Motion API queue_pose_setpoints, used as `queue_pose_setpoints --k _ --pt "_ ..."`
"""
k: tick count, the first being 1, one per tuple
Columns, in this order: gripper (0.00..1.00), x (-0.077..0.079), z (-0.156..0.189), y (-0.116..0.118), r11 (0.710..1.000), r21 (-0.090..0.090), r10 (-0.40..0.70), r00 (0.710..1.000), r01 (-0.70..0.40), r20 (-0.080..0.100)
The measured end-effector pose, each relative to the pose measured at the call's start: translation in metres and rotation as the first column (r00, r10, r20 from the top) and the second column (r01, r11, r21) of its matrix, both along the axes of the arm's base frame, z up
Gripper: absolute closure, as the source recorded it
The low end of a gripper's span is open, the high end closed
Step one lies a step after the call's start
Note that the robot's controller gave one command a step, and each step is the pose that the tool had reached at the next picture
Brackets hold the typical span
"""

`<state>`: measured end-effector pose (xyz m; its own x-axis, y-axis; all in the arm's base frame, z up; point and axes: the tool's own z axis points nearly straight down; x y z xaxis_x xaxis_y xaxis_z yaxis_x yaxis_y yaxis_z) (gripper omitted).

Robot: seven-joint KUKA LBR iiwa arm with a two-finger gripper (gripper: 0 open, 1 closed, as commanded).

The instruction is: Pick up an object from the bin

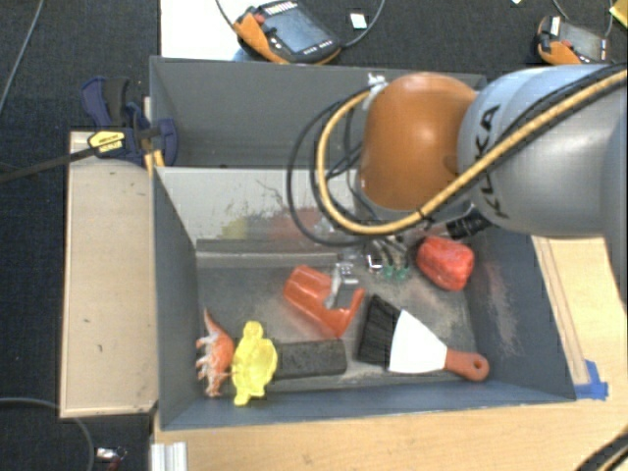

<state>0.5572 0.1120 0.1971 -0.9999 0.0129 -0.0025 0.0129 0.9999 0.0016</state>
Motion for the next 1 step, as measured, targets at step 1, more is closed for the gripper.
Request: queue_pose_setpoints --k 1 --pt "0.0 -0.0001 -0.0002 -0.0001 1.0 0.0 0.002 1.0 -0.002 0.0"
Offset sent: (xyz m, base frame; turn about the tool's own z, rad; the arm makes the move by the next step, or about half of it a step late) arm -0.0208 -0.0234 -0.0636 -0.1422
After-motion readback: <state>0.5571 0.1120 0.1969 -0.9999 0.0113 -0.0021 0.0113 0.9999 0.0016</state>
